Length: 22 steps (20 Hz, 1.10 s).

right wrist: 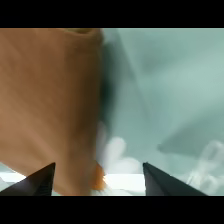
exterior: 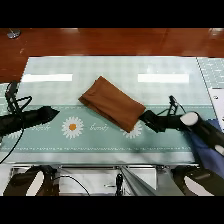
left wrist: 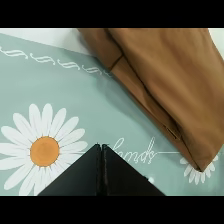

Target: Fold the shirts.

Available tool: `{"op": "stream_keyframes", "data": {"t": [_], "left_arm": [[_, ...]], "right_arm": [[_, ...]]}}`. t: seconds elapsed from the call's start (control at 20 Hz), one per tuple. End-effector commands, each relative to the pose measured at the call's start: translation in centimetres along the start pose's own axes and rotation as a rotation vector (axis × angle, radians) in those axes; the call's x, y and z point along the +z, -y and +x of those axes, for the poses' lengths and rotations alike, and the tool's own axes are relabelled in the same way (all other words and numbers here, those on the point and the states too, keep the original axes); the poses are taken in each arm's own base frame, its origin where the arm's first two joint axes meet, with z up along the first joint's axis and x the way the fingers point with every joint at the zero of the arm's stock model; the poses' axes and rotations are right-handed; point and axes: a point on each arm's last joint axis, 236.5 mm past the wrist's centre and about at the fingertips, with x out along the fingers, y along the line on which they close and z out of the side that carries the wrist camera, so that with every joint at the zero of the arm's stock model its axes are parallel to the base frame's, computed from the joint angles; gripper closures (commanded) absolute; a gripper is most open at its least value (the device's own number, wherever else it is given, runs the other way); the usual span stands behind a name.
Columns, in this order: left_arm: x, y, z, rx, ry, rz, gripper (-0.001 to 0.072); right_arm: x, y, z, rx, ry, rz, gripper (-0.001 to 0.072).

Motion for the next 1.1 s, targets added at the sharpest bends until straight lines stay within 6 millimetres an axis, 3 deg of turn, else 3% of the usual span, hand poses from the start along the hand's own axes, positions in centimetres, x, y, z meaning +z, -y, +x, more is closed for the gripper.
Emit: {"op": "stream_keyframes", "data": {"t": [0.0,0.1,0.15,0.2,0.25,0.3,0.4,0.5,0.65,0.8,0.9,1.05], "left_arm": [[0.0,0.0,0.1,-0.001,0.002,0.002,0.0687],[0.0,0.0,0.1,-0.001,0.002,0.002,0.0687],[0.0,0.0,0.1,-0.001,0.003,0.002,0.0687],[0.0,0.0,0.1,0.0,0.003,0.002,0.0688],[0.0,0.0,0.1,0.0,0.003,0.002,0.0688],[0.1,0.0,0.1,0.0,0.004,0.002,0.0688],[0.1,0.0,0.1,0.0,0.004,0.002,0.0687],[0.0,0.0,0.1,0.0,0.003,0.002,0.0687],[0.0,0.0,0.1,-0.001,0.003,0.002,0.0688],[0.0,0.0,0.1,-0.001,0.003,0.001,0.0687],[0.0,0.0,0.1,-0.001,0.003,0.002,0.0687],[0.0,0.0,0.1,-0.001,0.003,0.001,0.0687]], "right_arm": [[0.3,-2.1,3.2,0.045,-0.142,-0.029,0.0084],[0.3,-3.2,4.5,0.071,-0.216,-0.038,0.0101],[0.2,-3.9,4.9,0.092,-0.246,-0.053,0.0157],[0.4,-4.6,5.1,0.103,-0.259,-0.085,0.0325],[0.4,-5.8,5.1,0.126,-0.268,-0.164,0.0636],[0.7,-7.4,4.7,0.155,-0.264,-0.248,0.0688],[2.3,-11.3,3.0,0.19,-0.246,-0.383,0.0689],[4.6,-15.2,-0.2,0.17,-0.21,-0.519,0.0689],[9.1,-20.5,-7.0,0.083,-0.066,-0.683,0.0689],[12.1,-24.1,-14.4,0.058,0.072,-0.757,0.0689],[13.0,-23.9,-18.4,0.044,0.096,-0.732,0.0689],[14.3,-20.2,-23.4,-0.039,0.114,-0.635,0.0689]]}}
